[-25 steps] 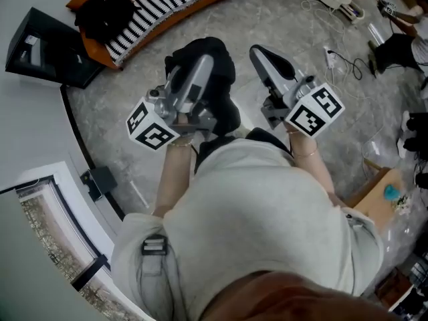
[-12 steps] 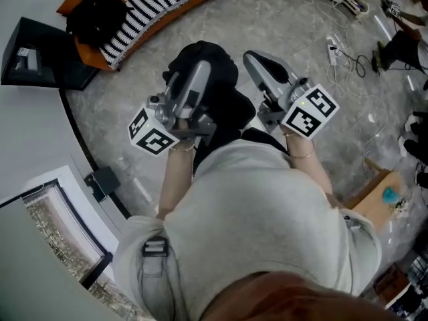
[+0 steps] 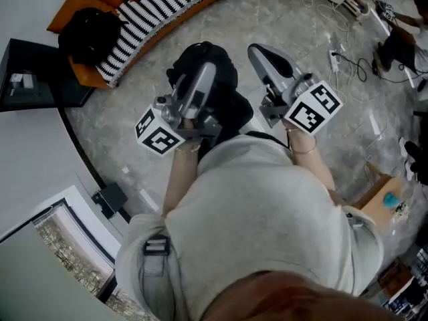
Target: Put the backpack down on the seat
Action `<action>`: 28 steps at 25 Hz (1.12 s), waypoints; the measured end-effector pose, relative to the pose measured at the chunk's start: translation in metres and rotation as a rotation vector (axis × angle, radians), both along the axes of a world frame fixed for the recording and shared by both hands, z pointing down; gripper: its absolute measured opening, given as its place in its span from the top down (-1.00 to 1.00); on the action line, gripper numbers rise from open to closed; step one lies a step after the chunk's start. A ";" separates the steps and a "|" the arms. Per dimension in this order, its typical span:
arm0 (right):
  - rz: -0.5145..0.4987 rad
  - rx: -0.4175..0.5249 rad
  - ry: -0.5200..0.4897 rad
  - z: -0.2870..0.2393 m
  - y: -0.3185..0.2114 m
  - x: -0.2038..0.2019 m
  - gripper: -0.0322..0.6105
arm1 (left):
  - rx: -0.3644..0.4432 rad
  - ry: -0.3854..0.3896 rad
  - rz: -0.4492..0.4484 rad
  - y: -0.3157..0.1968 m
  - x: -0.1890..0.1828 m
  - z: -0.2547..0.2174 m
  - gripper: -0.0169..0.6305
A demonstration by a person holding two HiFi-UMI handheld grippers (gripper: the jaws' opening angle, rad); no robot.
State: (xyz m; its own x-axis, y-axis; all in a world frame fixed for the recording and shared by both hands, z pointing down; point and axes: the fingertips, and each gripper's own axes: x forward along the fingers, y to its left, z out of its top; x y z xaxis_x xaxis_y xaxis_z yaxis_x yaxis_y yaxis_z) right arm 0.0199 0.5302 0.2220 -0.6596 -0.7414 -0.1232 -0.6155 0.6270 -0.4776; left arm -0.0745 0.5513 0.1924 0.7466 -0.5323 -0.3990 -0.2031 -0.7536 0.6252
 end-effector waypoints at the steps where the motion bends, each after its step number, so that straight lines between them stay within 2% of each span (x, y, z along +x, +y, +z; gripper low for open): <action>1: 0.004 0.000 0.005 -0.001 -0.017 -0.002 0.89 | -0.004 0.002 0.008 -0.015 -0.001 0.000 0.91; 7: 0.054 0.030 0.035 -0.011 -0.108 -0.015 0.89 | 0.006 0.020 0.042 -0.101 -0.010 -0.008 0.91; 12: 0.067 0.034 0.051 -0.011 -0.211 -0.023 0.89 | 0.016 0.012 0.067 -0.205 -0.014 -0.008 0.91; 14: 0.073 0.035 0.052 -0.010 -0.240 -0.023 0.89 | 0.025 0.002 0.079 -0.231 -0.011 -0.008 0.91; 23: 0.075 0.044 0.038 -0.003 -0.240 -0.024 0.89 | 0.048 -0.020 0.125 -0.235 -0.003 -0.004 0.91; 28: 0.071 0.007 0.044 0.004 -0.298 -0.021 0.89 | 0.029 -0.020 0.122 -0.304 -0.003 -0.002 0.91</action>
State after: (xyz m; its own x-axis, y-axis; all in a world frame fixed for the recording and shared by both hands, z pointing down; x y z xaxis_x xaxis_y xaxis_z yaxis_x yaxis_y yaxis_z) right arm -0.0013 0.2318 0.2258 -0.6107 -0.7854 -0.1004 -0.6786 0.5845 -0.4447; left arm -0.0772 0.2477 0.1903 0.8131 -0.4253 -0.3975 -0.1206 -0.7911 0.5997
